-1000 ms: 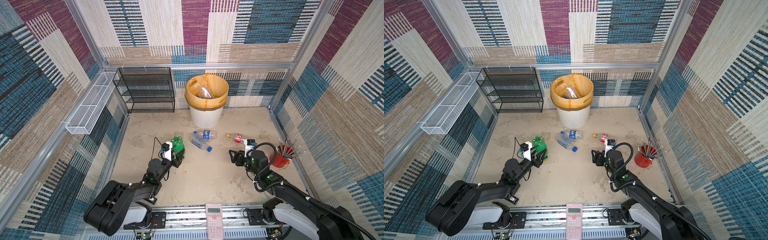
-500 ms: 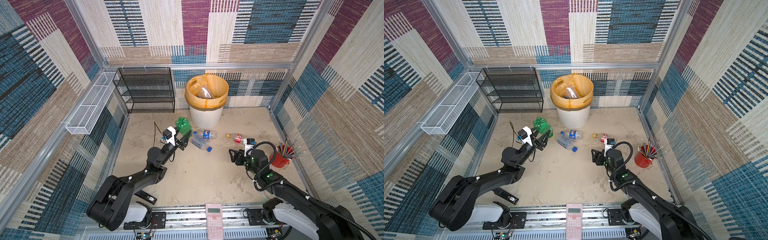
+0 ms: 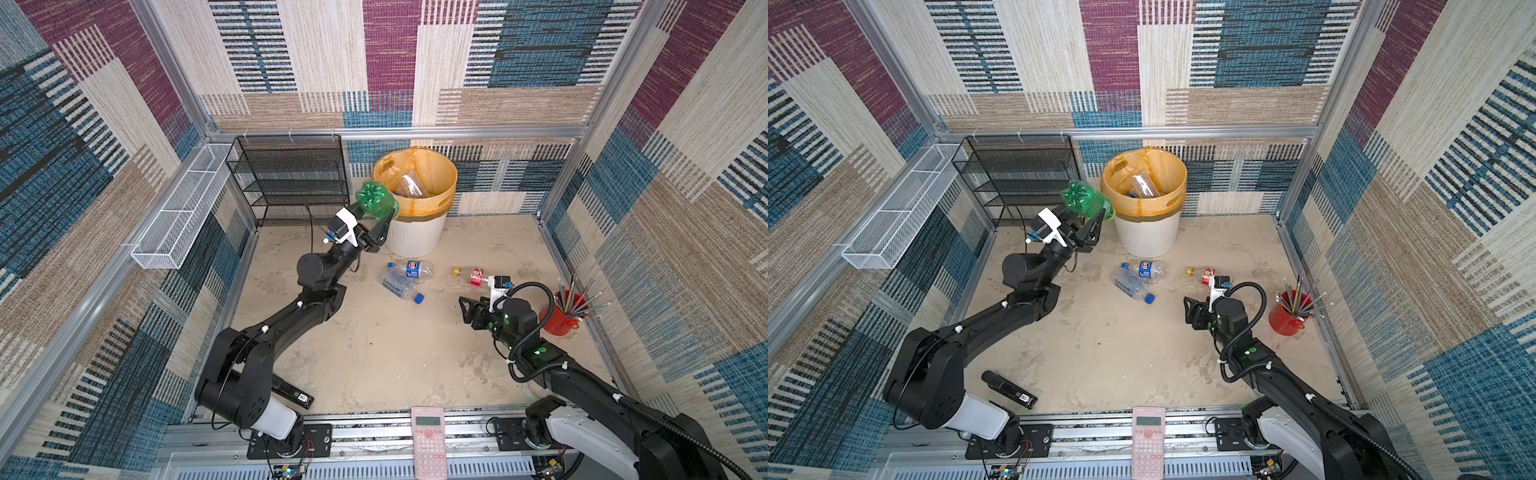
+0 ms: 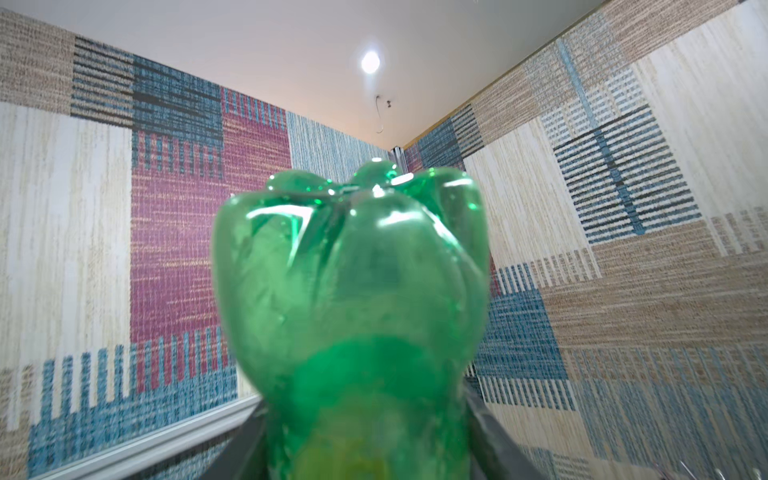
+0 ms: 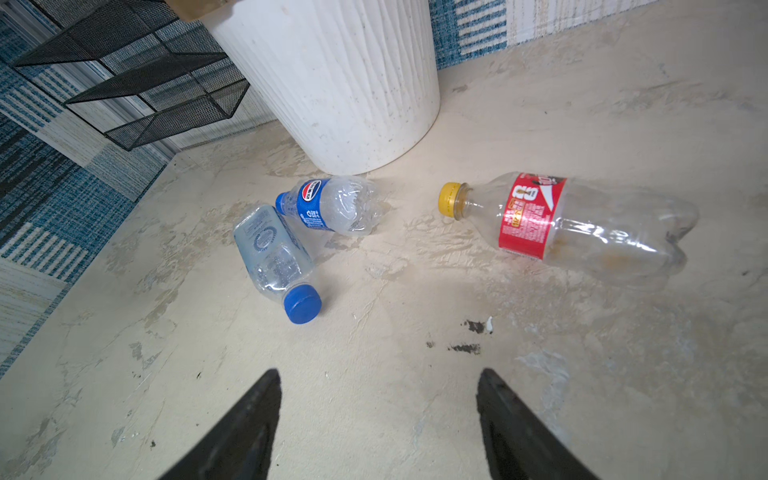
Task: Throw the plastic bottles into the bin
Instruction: 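Swing the left gripper with the green bottle up over the bin, then open the left gripper to drop the green bottle into the bin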
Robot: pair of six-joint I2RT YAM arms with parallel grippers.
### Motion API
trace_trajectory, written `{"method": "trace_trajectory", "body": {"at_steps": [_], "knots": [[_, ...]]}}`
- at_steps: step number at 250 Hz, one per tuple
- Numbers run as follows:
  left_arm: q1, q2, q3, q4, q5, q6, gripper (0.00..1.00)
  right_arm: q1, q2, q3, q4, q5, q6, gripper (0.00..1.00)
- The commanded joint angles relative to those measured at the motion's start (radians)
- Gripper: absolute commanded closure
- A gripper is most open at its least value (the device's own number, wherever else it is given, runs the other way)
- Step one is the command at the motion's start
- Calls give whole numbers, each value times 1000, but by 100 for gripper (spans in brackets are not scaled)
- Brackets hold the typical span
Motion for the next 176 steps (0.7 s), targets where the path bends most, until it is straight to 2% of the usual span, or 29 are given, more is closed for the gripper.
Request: {"method": "trace_trajectory", "body": {"at_steps": [1, 21, 33, 47, 65, 78, 89, 99, 111, 117, 129, 137, 176], "knots": [[4, 82, 174, -16, -3, -39, 53, 2, -11, 16, 5, 5, -8, 25], [12, 180, 413, -228, 1, -58, 56, 1, -28, 27, -14, 3, -9, 25], [12, 246, 630, -543, 9, -69, 56, 2, -39, 32, -28, 6, -13, 24], [9, 356, 980, -1015, -16, -55, 42, 1, -55, 39, -47, 8, -20, 24], [2, 584, 1575, -1595, -34, 4, 27, 1, -83, 44, -73, 15, -25, 24], [5, 737, 1931, -1804, -56, -1, 20, 1, -107, 41, -85, 21, -23, 24], [10, 799, 2091, -1872, -73, -6, 16, 1, -121, 38, -89, 21, -20, 24], [12, 743, 2011, -1859, -84, -6, 13, 0, -131, 37, -95, 19, -16, 24], [12, 612, 1782, -1764, -93, 4, 10, 0, -133, 40, -104, 15, -13, 24], [12, 533, 1634, -1675, -92, 4, 6, 0, -133, 42, -108, 12, -15, 24], [8, 370, 1327, -1425, -89, 0, 5, 0, -130, 45, -115, 9, -15, 24], [5, 285, 1175, -1276, -86, -1, 5, 1, -127, 46, -118, 8, -16, 24], [2, 55, 893, -963, -35, -10, 6, 0, -130, 31, -106, 9, -8, 24]]}}
